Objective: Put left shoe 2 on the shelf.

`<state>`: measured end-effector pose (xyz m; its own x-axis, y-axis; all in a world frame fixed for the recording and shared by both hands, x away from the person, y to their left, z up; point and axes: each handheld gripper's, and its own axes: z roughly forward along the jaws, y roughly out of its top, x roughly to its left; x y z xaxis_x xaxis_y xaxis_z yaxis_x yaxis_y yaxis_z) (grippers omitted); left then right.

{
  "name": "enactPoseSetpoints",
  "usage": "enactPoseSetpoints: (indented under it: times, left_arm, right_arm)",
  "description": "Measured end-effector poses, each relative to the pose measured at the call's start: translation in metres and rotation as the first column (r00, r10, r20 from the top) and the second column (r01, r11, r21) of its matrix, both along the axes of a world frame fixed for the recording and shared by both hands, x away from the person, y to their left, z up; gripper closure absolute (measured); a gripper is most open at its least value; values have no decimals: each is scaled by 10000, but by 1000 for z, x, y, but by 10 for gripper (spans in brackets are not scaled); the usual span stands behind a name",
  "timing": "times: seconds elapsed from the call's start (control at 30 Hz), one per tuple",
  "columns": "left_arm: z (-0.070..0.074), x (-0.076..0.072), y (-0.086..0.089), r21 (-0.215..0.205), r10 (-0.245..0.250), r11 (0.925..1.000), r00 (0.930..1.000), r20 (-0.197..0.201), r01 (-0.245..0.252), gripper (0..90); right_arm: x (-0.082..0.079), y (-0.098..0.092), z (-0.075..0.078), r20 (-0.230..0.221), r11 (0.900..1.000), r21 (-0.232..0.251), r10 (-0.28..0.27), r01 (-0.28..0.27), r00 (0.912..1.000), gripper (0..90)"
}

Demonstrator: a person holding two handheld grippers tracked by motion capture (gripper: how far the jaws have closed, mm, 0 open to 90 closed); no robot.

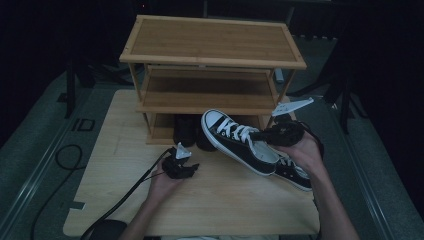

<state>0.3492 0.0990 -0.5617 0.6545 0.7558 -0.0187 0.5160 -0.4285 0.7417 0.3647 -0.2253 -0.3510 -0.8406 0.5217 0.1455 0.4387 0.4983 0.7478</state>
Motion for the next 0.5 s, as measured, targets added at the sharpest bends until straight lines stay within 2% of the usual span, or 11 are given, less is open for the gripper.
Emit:
enactPoseSetpoints:
  times: [0.5]
  left_arm:
    - [0, 0, 0, 0, 1, 10000, 10000, 0, -1, 472]
  right_arm:
    - [19, 9, 21, 290, 9982, 8, -596, 596, 9978, 885]
